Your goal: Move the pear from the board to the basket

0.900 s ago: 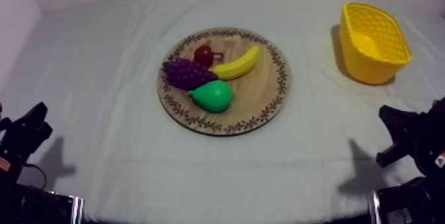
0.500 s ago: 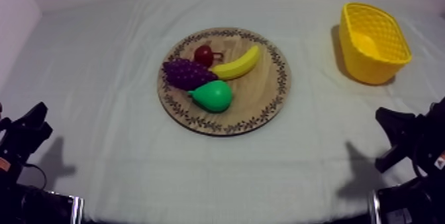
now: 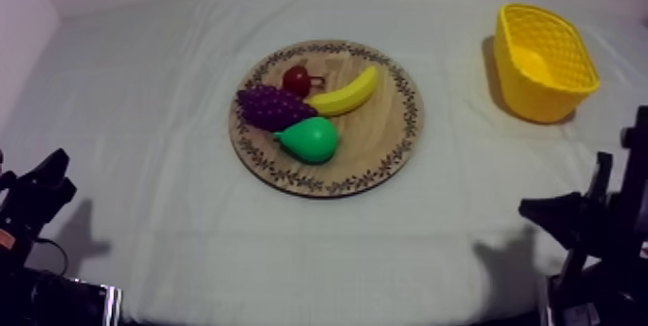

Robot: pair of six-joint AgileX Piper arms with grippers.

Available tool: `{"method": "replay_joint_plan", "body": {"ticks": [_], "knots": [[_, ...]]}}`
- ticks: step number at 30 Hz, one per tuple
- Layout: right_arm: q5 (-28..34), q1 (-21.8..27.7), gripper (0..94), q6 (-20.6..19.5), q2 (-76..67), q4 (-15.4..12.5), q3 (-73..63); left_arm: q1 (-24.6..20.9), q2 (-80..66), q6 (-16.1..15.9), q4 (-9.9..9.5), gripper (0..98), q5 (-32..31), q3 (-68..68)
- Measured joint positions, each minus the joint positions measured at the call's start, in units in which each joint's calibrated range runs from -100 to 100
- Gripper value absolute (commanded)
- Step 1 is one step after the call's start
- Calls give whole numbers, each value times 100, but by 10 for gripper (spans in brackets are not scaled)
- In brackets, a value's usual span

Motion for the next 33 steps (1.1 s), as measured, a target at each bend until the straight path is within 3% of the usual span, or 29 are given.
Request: {"method": "replay_joint_plan", "body": {"ticks": [6, 11, 20, 33], "knots": [[202, -180, 6, 946, 1009, -41, -330, 0, 0, 0, 0, 1, 0, 0], [328, -101, 6, 1312, 1784, -45, -1031, 0, 0, 0, 0, 1, 0, 0], [809, -102, 6, 1236, 3251, -1, -2895, 0, 0, 0, 0, 1, 0, 0], [2552, -404, 11, 722, 5951, 177, -6233, 0, 0, 0, 0, 1, 0, 0]]}}
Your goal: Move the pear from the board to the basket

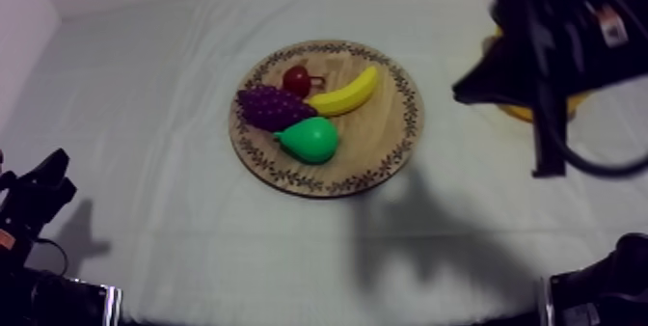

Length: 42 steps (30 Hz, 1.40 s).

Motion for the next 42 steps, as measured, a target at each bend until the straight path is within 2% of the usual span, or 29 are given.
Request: {"method": "replay_joint_plan", "body": {"ticks": [11, 15, 19, 24, 34, 38, 42], "knots": [[1294, -325, 32, -394, 2086, 108, -2845, 0, 0, 0, 0, 1, 0, 0], [1509, -401, 69, -480, 2611, 108, -3508, 0, 0, 0, 0, 1, 0, 0], [1559, -451, 152, -554, 2980, 281, -3912, 0, 0, 0, 0, 1, 0, 0], [1575, -472, 304, -659, 3275, 433, -4048, 0, 0, 0, 0, 1, 0, 0], [1565, -445, 569, -805, 3588, 581, -4489, 0, 0, 0, 0, 1, 0, 0], [1568, -442, 631, -884, 3671, 594, -4544, 0, 0, 0, 0, 1, 0, 0], [1455, -476, 655, -953, 3799, 645, -4420, 0, 0, 0, 0, 1, 0, 0]]}}
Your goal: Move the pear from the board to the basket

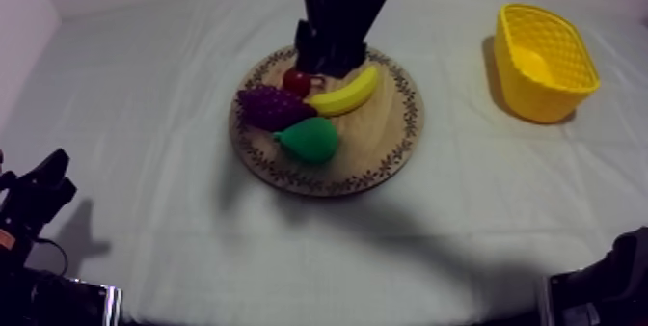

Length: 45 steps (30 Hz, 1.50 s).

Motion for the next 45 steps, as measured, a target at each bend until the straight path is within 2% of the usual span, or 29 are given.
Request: {"method": "replay_joint_plan", "body": {"ticks": [9, 21, 35, 39, 45], "knots": [[-598, -14, 716, -215, 551, 0, 674, 0, 0, 0, 0, 1, 0, 0], [-1308, 169, 731, -368, 1633, 27, 1054, 0, 0, 0, 0, 1, 0, 0], [-1490, 197, 717, -489, 2541, 71, 770, 0, 0, 0, 0, 1, 0, 0], [-1519, 180, 679, -517, 2776, 91, 674, 0, 0, 0, 0, 1, 0, 0], [-1527, 167, 494, -533, 3053, 91, 568, 0, 0, 0, 0, 1, 0, 0]]}}
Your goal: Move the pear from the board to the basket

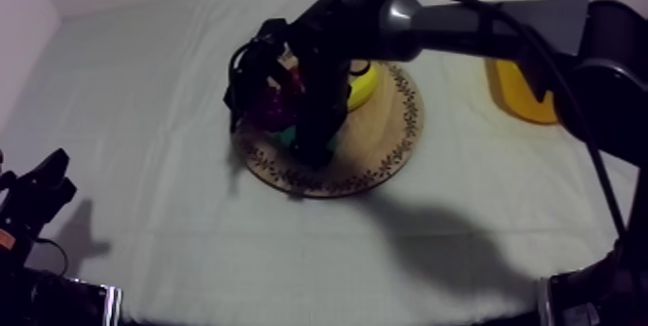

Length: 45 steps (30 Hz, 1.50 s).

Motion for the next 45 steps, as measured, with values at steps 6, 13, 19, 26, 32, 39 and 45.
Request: {"method": "replay_joint_plan", "body": {"ticks": [6, 13, 19, 26, 32, 39, 45], "knots": [[-2, -13, 377, -59, 142, 20, -100, 0, 0, 0, 0, 1, 0, 0], [-55, 4, 365, -115, 166, 96, -128, 0, 0, 0, 0, 1, 0, 0], [-3, 58, 372, -131, -134, 189, -99, 0, 0, 0, 0, 1, 0, 0], [282, 137, 384, -56, -897, 247, -200, 0, 0, 0, 0, 1, 0, 0], [602, 145, 387, -46, -1701, 306, -321, 0, 0, 0, 0, 1, 0, 0], [992, 197, 387, -261, -2493, 328, -451, 0, 0, 0, 0, 1, 0, 0], [1189, 508, 387, -542, -2832, 135, -397, 0, 0, 0, 0, 1, 0, 0]]}}
